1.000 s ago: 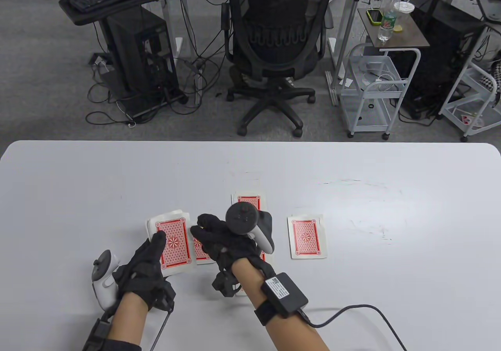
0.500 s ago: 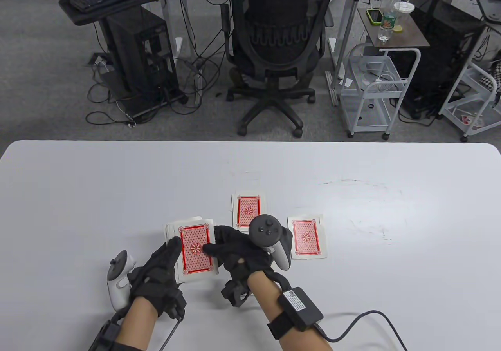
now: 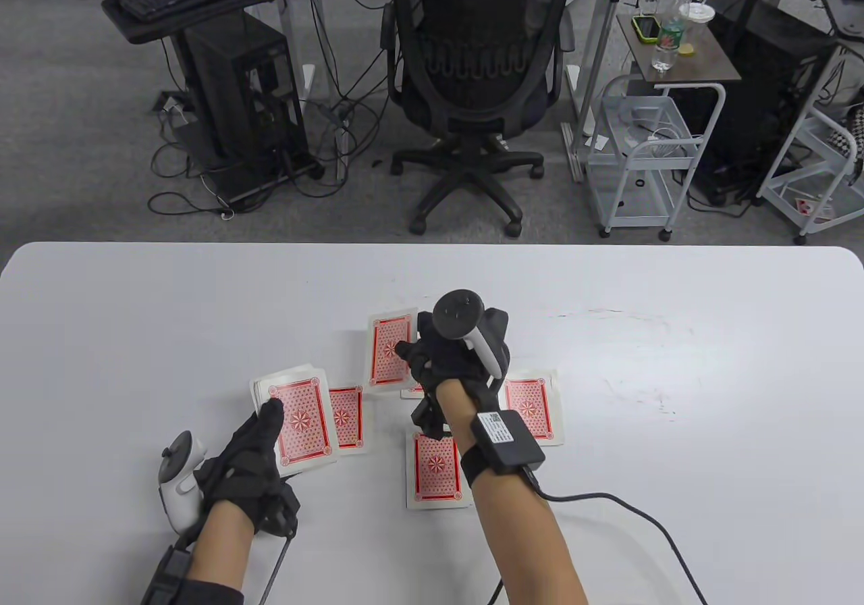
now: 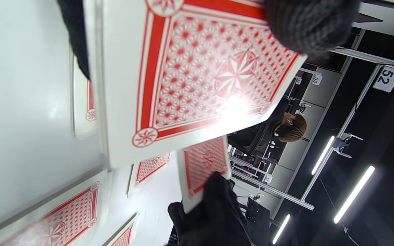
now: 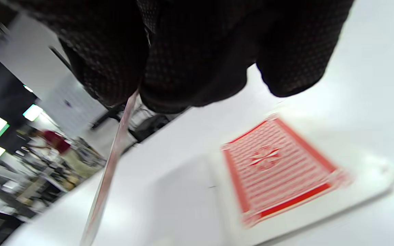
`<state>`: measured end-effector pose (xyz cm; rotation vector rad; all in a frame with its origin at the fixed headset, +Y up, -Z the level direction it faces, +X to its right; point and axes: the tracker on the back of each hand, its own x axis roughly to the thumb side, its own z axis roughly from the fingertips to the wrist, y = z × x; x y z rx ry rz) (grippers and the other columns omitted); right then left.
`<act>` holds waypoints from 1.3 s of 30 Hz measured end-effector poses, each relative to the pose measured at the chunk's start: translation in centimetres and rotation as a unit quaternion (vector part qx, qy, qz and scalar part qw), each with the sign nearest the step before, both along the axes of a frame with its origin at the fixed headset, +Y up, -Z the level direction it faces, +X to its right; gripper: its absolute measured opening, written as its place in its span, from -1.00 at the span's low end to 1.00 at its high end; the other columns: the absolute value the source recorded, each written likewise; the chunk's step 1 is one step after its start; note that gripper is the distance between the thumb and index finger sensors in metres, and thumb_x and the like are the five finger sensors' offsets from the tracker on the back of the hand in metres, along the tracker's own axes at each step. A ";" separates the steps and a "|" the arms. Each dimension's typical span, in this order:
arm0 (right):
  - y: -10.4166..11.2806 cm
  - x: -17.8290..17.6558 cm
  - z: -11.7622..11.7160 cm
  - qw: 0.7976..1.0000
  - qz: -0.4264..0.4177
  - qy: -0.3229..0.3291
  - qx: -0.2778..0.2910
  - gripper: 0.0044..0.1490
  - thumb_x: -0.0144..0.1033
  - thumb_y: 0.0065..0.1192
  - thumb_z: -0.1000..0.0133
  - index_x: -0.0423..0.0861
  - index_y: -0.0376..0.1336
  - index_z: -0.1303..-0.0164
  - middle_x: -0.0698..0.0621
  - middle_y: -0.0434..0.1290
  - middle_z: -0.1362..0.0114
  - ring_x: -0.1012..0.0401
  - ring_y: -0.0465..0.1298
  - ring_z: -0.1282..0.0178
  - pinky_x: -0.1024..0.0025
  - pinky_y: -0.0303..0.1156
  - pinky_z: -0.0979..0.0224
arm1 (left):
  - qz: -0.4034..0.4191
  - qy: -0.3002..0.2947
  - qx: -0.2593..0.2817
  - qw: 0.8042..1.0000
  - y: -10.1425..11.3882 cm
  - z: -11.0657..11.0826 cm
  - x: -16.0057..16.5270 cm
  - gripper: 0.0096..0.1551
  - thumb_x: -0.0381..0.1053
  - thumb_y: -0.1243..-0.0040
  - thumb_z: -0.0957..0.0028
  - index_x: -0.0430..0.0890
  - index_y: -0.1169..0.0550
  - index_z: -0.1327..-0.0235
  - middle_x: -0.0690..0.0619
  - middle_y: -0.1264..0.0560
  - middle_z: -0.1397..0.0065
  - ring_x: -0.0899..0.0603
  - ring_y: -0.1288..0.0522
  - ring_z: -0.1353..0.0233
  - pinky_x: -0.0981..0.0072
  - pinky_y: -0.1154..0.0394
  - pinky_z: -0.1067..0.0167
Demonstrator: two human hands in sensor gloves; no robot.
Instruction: Four-player card dealing with fan arrangement
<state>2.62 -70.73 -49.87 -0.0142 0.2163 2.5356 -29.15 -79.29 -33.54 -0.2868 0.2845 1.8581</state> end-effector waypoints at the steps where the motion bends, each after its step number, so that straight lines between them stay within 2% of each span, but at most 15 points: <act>1: -0.4 0.1 -0.6 1.000 0.017 -0.008 -0.006 -0.08 -0.20 0.44 -0.10 -0.29 0.07 -0.54 0.01 0.50 -0.13 0.23 0.63 0.31 -0.09 0.44 -0.17 | 0.000 -0.001 0.001 1.000 0.0 0.0 0.0 -0.45 0.32 -0.17 -0.08 0.15 -0.50 -0.29 0.18 -0.62 -0.30 -0.14 -0.71 -0.20 0.03 -0.65 -0.09; 4: -2.2 0.3 -2.4 0.994 0.087 -0.027 -0.056 -0.08 -0.20 0.45 -0.10 -0.26 0.07 -0.55 0.01 0.50 -0.12 0.24 0.62 0.31 -0.08 0.43 -0.18 | 0.002 -0.004 0.001 1.000 -0.1 -0.1 0.0 -0.45 0.32 -0.17 -0.08 0.14 -0.51 -0.28 0.18 -0.63 -0.30 -0.14 -0.72 -0.20 0.03 -0.65 -0.09; 6: -3.3 0.2 -3.2 0.985 0.155 -0.035 -0.068 -0.08 -0.19 0.46 -0.08 -0.24 0.09 -0.55 0.01 0.51 -0.11 0.24 0.61 0.33 -0.08 0.43 -0.17 | 0.003 -0.006 0.001 1.000 -0.1 -0.1 0.1 -0.45 0.32 -0.17 -0.08 0.15 -0.50 -0.29 0.18 -0.62 -0.30 -0.14 -0.71 -0.20 0.03 -0.65 -0.09; 10: -4.9 -0.2 -3.6 0.952 0.300 -0.032 -0.059 -0.05 -0.06 0.50 -0.02 -0.20 0.14 -0.52 0.06 0.53 -0.06 0.28 0.61 0.36 -0.05 0.45 -0.16 | -0.002 -0.006 0.000 1.000 0.0 -0.2 0.1 -0.45 0.32 -0.18 -0.08 0.15 -0.51 -0.28 0.18 -0.63 -0.30 -0.14 -0.72 -0.20 0.03 -0.65 -0.09; 13: -4.6 -0.4 -3.1 0.952 0.304 -0.024 -0.038 -0.06 0.00 0.48 -0.04 -0.18 0.16 -0.51 0.06 0.53 -0.07 0.27 0.62 0.34 -0.05 0.45 -0.17 | -0.004 -0.005 -0.001 1.000 0.0 -0.2 0.1 -0.45 0.32 -0.18 -0.08 0.15 -0.51 -0.28 0.17 -0.63 -0.30 -0.14 -0.72 -0.20 0.03 -0.65 -0.09; 15: -3.4 -0.5 -2.3 0.959 0.281 -0.011 -0.022 -0.07 0.03 0.44 -0.07 -0.18 0.15 -0.52 0.05 0.52 -0.11 0.26 0.63 0.30 -0.05 0.44 -0.19 | -0.006 -0.004 -0.002 1.000 0.1 -0.1 0.2 -0.45 0.32 -0.18 -0.08 0.14 -0.51 -0.28 0.17 -0.63 -0.30 -0.14 -0.71 -0.20 0.03 -0.65 -0.09; 17: -1.9 -0.8 -0.7 0.975 0.223 0.007 0.007 -0.10 0.04 0.38 -0.11 -0.18 0.15 -0.53 0.02 0.51 -0.16 0.24 0.65 0.24 -0.08 0.43 -0.21 | -0.008 -0.004 0.000 1.000 0.2 -0.1 0.3 -0.45 0.32 -0.18 -0.07 0.14 -0.51 -0.28 0.17 -0.63 -0.30 -0.13 -0.72 -0.20 0.03 -0.65 -0.09; 19: -0.4 -1.4 1.6 0.988 0.147 0.032 0.026 -0.15 0.04 0.32 -0.16 -0.20 0.16 -0.52 -0.01 0.50 -0.17 0.22 0.65 0.22 -0.08 0.43 -0.21 | -0.011 -0.004 0.005 1.000 0.2 0.1 0.6 -0.45 0.32 -0.18 -0.07 0.14 -0.51 -0.28 0.17 -0.63 -0.29 -0.14 -0.72 -0.19 0.03 -0.66 -0.08; 22: 1.0 -2.1 5.6 0.995 0.061 0.070 0.039 -0.20 0.04 0.26 -0.21 -0.22 0.17 -0.50 -0.04 0.49 -0.21 0.19 0.67 0.16 -0.09 0.42 -0.22 | -0.012 -0.008 0.006 1.000 0.1 0.3 1.4 -0.45 0.32 -0.19 -0.07 0.13 -0.52 -0.27 0.16 -0.63 -0.29 -0.14 -0.72 -0.18 0.02 -0.66 -0.07; 26: 0.9 -2.4 9.7 0.993 -0.048 0.103 0.043 -0.19 0.06 0.24 -0.22 -0.21 0.17 -0.51 -0.08 0.45 -0.29 0.13 0.66 0.04 -0.13 0.40 -0.25 | -0.013 -0.029 0.014 0.999 0.3 0.5 2.8 -0.45 0.32 -0.20 -0.06 0.13 -0.52 -0.27 0.17 -0.64 -0.28 -0.13 -0.72 -0.18 0.03 -0.66 -0.07; 28: -0.3 -2.4 11.5 0.986 -0.117 0.108 0.040 -0.14 0.10 0.26 -0.20 -0.21 0.15 -0.53 -0.09 0.42 -0.33 0.10 0.64 -0.02 -0.16 0.38 -0.27 | -0.009 -0.044 0.023 0.999 0.6 0.7 3.7 -0.45 0.32 -0.20 -0.06 0.14 -0.52 -0.26 0.17 -0.64 -0.28 -0.13 -0.73 -0.18 0.04 -0.67 -0.07; 31: -1.8 -2.6 12.8 0.981 -0.158 0.100 0.058 -0.14 0.09 0.41 -0.10 -0.20 0.22 -0.43 -0.04 0.47 -0.23 0.12 0.66 0.07 -0.18 0.40 -0.23 | 0.000 -0.059 0.031 0.998 0.8 1.0 4.7 -0.45 0.32 -0.21 -0.05 0.14 -0.53 -0.26 0.17 -0.64 -0.28 -0.12 -0.72 -0.19 0.05 -0.67 -0.08; 33: -1.8 -2.4 12.9 0.977 -0.177 0.107 0.054 -0.29 -0.02 0.47 -0.08 -0.13 0.27 -0.32 0.06 0.50 -0.13 0.19 0.68 0.14 -0.15 0.43 -0.22 | -0.009 -0.061 0.029 0.998 0.9 1.2 5.1 -0.45 0.32 -0.21 -0.05 0.14 -0.52 -0.26 0.17 -0.63 -0.29 -0.12 -0.72 -0.20 0.04 -0.66 -0.09; 34: -1.7 -2.3 13.1 0.976 -0.192 0.083 0.065 -0.32 -0.06 0.52 -0.04 -0.13 0.31 -0.27 0.07 0.53 -0.08 0.19 0.69 0.18 -0.15 0.44 -0.21 | -0.015 -0.061 0.034 0.997 0.9 1.2 5.1 -0.45 0.33 -0.21 -0.05 0.15 -0.52 -0.26 0.18 -0.63 -0.28 -0.11 -0.72 -0.20 0.06 -0.67 -0.09; 39: -2.3 -1.8 12.8 0.966 -0.225 0.116 0.052 -0.35 -0.13 0.47 -0.06 -0.18 0.31 -0.27 0.05 0.54 -0.09 0.17 0.72 0.12 -0.14 0.44 -0.23 | -0.001 -0.062 0.028 0.998 0.7 1.4 5.3 -0.45 0.32 -0.22 -0.04 0.14 -0.53 -0.25 0.17 -0.64 -0.28 -0.12 -0.72 -0.19 0.05 -0.67 -0.08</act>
